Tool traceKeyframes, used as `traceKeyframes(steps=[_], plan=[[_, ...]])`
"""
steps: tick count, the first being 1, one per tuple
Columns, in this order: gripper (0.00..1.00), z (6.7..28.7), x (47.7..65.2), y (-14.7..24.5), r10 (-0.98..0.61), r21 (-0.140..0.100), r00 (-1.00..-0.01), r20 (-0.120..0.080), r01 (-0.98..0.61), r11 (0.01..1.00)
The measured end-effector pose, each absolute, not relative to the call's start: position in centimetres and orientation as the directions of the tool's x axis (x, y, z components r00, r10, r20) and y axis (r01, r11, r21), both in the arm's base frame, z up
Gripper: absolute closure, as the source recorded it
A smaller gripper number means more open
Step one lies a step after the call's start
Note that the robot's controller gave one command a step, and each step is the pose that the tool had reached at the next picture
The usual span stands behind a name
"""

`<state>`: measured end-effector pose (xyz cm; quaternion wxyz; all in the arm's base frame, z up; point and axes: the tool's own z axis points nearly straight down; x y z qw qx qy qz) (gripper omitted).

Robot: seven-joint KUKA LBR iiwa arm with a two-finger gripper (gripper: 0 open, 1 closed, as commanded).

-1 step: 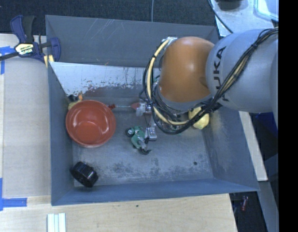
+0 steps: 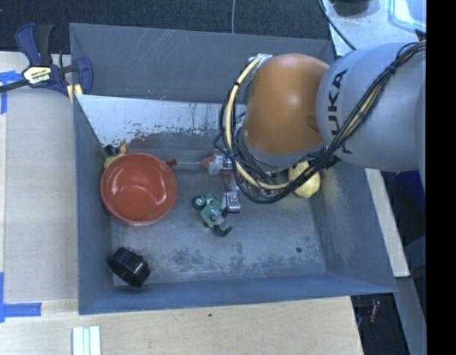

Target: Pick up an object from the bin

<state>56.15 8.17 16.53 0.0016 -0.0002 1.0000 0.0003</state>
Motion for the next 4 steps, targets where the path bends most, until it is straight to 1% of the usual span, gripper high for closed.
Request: traceKeyframes(steps=[1, 2, 3, 4], plan=[[0.0, 10.0, 57.0, 6.3, 0.099, 0.002, -0.995, -0.007, 0.099, 0.995], [0.0, 7.0, 57.0, 4.6, 0.165, 0.006, -0.986, -0.014, 0.165, 0.986], [0.0, 7.7, 57.1, 5.2, 0.145, 0.005, -0.989, -0.013, 0.145, 0.989], [0.0, 7.4, 57.1, 4.8, 0.156, 0.006, -0.988, -0.015, 0.156, 0.988]])
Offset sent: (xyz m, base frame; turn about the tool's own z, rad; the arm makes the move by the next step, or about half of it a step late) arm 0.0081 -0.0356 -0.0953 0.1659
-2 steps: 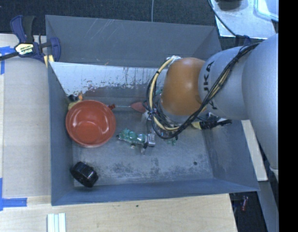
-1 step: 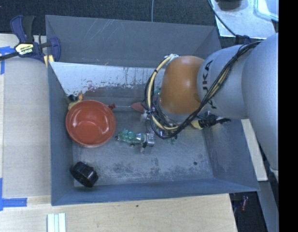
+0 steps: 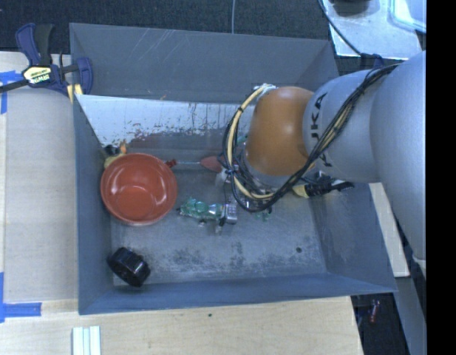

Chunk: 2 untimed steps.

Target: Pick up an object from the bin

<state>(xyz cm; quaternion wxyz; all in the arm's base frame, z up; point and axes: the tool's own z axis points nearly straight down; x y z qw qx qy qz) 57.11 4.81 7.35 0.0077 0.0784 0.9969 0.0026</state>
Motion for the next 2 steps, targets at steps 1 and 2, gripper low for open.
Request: traceKeyframes(steps=[1, 2], plan=[[1.0, 7.77, 57.2, 5.22, 0.146, 0.007, -0.989, -0.018, 0.146, 0.989], [1.0, 7.77, 57.2, 5.22, 0.146, 0.007, -0.989, -0.018, 0.146, 0.989]])
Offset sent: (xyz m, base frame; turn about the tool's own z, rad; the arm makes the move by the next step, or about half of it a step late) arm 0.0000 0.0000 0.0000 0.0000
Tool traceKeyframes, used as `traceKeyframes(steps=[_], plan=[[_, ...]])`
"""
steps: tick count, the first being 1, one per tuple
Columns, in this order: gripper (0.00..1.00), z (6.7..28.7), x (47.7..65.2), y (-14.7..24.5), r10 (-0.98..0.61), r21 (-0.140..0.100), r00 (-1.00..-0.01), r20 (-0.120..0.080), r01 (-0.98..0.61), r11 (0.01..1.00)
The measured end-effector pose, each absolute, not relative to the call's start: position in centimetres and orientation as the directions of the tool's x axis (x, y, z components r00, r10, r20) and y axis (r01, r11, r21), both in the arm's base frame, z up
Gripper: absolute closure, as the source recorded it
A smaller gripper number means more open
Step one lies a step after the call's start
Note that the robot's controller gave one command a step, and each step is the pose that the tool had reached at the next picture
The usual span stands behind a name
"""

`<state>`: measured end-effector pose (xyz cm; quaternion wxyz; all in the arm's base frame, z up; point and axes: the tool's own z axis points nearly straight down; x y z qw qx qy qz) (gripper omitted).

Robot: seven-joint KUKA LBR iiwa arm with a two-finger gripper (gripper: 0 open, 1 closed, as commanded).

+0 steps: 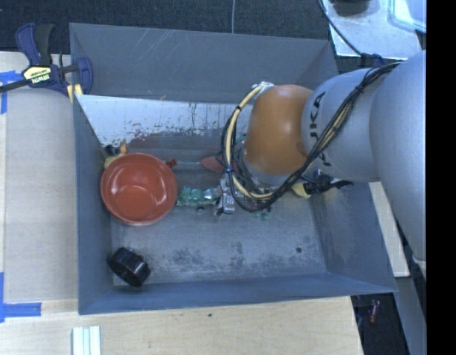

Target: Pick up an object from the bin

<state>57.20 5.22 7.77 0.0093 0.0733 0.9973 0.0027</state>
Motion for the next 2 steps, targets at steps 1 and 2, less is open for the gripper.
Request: traceKeyframes(steps=[1, 2], plan=[[1.0, 10.6, 56.9, 5.2, 0.147, 0.004, -0.989, -0.007, 0.147, 0.989], [1.0, 16.1, 57.1, 5.2, 0.147, 0.006, -0.989, -0.012, 0.147, 0.989]])
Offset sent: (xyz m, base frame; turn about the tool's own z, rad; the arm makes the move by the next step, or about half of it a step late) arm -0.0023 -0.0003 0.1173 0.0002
